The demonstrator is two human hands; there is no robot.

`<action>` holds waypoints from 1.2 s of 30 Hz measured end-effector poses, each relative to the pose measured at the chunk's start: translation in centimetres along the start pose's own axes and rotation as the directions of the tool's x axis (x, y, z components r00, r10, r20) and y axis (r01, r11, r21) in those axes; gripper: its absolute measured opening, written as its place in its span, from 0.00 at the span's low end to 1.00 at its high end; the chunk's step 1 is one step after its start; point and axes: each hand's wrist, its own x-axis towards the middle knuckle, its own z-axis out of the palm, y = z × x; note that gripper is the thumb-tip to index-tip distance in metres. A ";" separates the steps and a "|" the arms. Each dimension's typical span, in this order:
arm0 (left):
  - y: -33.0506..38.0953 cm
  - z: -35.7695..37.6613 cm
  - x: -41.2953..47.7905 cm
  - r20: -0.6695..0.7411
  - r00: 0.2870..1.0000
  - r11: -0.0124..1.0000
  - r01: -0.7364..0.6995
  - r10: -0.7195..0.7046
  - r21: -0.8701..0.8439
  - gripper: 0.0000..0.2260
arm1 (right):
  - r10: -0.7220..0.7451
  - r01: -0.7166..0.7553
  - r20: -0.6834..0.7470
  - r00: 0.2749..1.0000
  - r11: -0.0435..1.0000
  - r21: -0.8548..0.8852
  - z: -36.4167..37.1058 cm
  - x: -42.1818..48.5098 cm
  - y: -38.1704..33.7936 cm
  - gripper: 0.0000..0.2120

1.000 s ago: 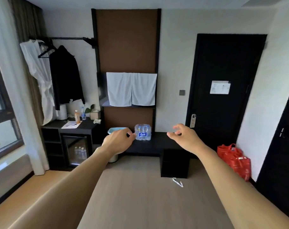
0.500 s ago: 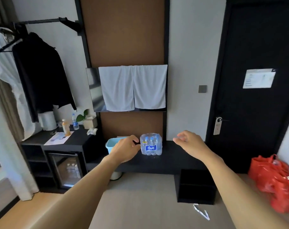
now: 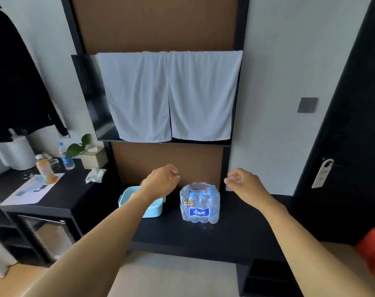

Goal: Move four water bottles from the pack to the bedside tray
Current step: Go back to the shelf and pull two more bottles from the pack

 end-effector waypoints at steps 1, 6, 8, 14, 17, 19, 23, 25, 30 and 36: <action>-1.1 0.9 3.6 0.008 1.000 1.000 -0.008 0.008 -0.007 0.12 | 0.009 -0.009 0.004 1.000 1.000 0.007 1.4 3.3 0.9 0.16; -7.2 6.6 21.5 0.107 0.994 0.999 -0.002 0.007 -0.048 0.12 | 0.113 -0.114 0.039 0.993 0.993 0.043 8.8 18.8 5.6 0.12; -9.3 10.0 27.1 0.187 0.982 0.998 0.024 -0.013 -0.055 0.12 | 0.167 -0.171 0.066 0.984 0.984 0.046 11.7 23.6 7.6 0.10; -14.8 21.4 37.3 0.399 0.914 0.986 0.130 -0.078 -0.103 0.15 | 0.291 -0.308 0.209 0.934 0.950 0.049 21.0 33.3 14.4 0.12; -17.6 27.2 41.0 0.451 0.886 0.981 0.168 -0.109 -0.095 0.17 | 0.294 -0.308 0.248 0.923 0.951 0.015 25.9 37.6 17.3 0.15; -19.6 30.6 42.5 0.486 0.867 0.986 0.158 -0.109 -0.060 0.18 | 0.275 -0.279 0.238 0.932 0.960 -0.016 28.8 39.9 19.0 0.15; -23.3 34.9 43.1 0.484 0.869 0.993 0.114 -0.104 0.008 0.19 | 0.273 -0.242 0.304 0.913 0.961 -0.137 32.9 42.2 22.7 0.19; -24.2 35.7 42.8 0.453 0.887 0.994 0.107 -0.090 -0.012 0.14 | 0.295 -0.230 0.339 0.893 0.948 -0.218 33.8 42.2 24.2 0.21; -25.1 36.8 42.8 0.416 0.907 0.955 0.181 -0.070 -0.234 0.11 | 0.251 -0.146 0.292 0.923 0.930 -0.337 34.2 42.2 25.2 0.16; -25.7 37.7 42.2 0.375 0.925 0.949 0.175 -0.066 -0.264 0.11 | 0.332 -0.123 0.382 0.863 0.870 -0.477 33.8 42.9 25.7 0.15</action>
